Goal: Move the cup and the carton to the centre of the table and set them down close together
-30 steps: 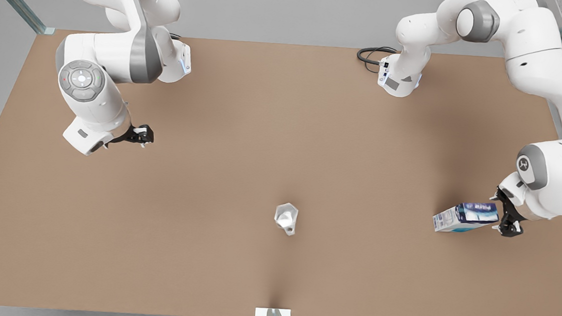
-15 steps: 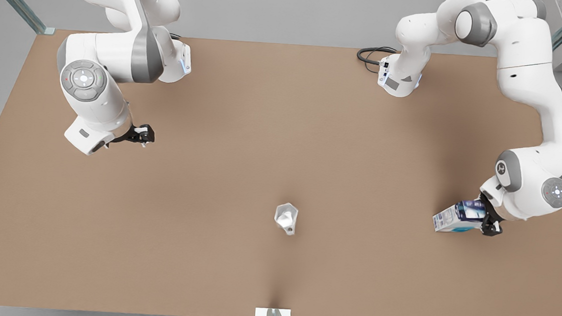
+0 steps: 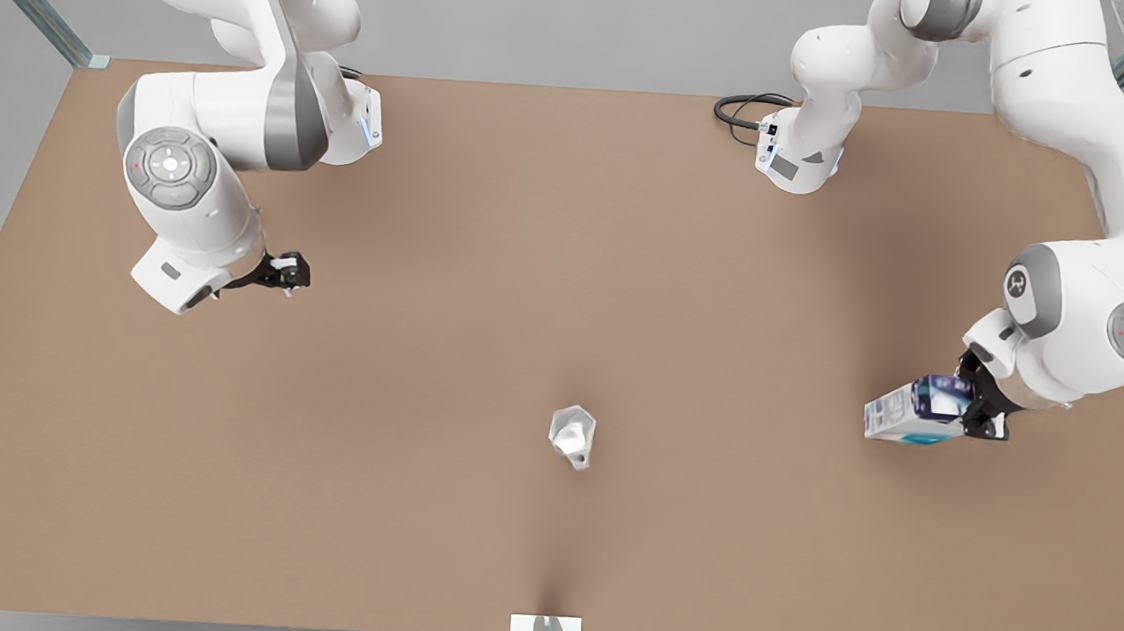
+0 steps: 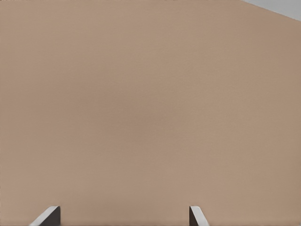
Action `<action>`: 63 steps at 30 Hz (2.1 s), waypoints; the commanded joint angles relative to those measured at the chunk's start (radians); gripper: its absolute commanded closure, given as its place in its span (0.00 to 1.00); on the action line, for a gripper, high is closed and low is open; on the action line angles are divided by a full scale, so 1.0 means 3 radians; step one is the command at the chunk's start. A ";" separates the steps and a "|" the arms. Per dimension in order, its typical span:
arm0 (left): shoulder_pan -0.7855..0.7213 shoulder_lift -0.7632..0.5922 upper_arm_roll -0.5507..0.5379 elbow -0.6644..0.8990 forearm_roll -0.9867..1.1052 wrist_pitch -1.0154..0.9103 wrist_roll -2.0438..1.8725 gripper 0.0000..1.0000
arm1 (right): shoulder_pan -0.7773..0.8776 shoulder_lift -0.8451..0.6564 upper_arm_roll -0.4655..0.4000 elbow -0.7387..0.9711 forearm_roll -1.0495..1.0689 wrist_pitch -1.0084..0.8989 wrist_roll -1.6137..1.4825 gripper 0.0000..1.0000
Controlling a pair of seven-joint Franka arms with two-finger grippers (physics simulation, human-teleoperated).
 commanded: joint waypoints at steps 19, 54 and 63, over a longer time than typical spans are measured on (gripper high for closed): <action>-0.2401 0.0707 -0.0118 0.0626 -0.0460 0.0056 -0.2601 0.52 | 0.0004 0.0010 0.0000 0.0002 -0.0007 0.0000 0.0000 0.00; -0.1047 0.0431 0.0577 0.0667 -0.0337 -0.0210 -0.5009 0.00 | -0.0006 0.0041 0.0000 0.0007 0.0014 0.0000 0.0005 0.00; -0.0315 0.0150 0.0270 0.0693 0.0235 -0.0332 -0.5531 0.00 | -0.0006 0.0041 0.0000 0.0007 0.0014 0.0000 0.0005 0.00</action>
